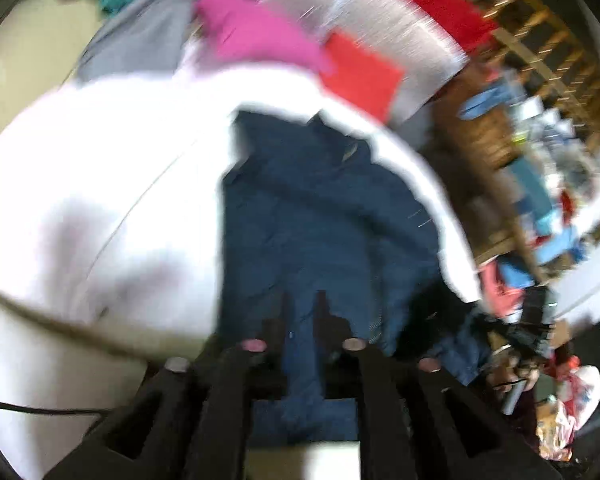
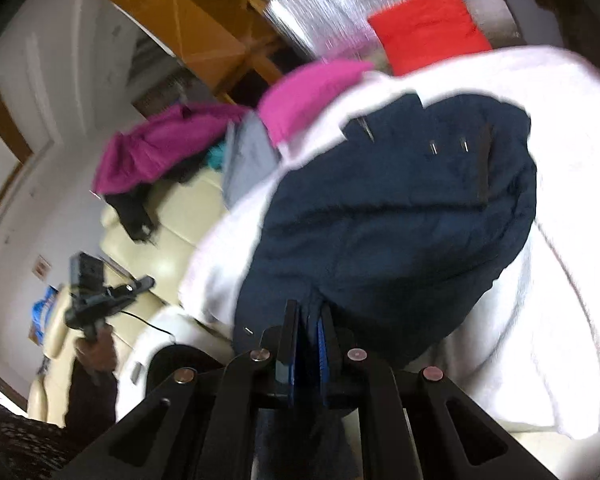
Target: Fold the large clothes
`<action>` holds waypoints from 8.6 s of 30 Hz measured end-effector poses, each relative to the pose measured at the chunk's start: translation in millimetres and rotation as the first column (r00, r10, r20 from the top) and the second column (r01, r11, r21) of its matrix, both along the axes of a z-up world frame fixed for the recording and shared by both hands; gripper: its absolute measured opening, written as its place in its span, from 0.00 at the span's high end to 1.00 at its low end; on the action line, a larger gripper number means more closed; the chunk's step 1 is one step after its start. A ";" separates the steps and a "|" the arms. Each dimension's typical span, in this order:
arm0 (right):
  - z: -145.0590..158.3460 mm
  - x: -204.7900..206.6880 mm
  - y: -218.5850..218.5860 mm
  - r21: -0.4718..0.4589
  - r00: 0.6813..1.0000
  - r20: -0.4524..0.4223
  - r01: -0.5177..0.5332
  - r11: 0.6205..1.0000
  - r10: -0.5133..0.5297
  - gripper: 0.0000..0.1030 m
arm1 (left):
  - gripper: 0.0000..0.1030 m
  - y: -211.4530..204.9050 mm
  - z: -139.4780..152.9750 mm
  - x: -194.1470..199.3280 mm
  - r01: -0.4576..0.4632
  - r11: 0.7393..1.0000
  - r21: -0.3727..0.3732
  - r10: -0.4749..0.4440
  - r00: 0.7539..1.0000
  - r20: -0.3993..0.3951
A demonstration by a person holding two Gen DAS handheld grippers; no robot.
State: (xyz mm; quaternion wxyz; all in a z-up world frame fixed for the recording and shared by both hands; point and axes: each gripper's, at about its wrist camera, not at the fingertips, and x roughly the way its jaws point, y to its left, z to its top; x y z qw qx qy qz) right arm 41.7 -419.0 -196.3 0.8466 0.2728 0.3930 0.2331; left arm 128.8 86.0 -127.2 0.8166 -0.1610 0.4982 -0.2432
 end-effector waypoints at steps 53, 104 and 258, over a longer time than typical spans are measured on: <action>-120.4 -24.7 -2.5 -0.231 0.933 -0.353 -0.008 0.973 -0.076 0.78 | 0.85 -93.1 -158.5 -4.5 0.101 0.974 0.202 -0.050 0.968 -0.246; -83.9 -39.0 -14.4 0.039 0.968 -0.243 -0.046 0.998 0.054 0.76 | 0.82 -85.5 -129.2 -20.7 0.152 0.988 0.037 -0.141 0.969 -0.205; -28.3 139.2 -131.5 0.022 0.805 -0.257 0.559 0.829 -0.535 0.24 | 0.29 -91.0 -68.1 175.4 -0.286 0.951 0.118 0.292 0.955 -0.042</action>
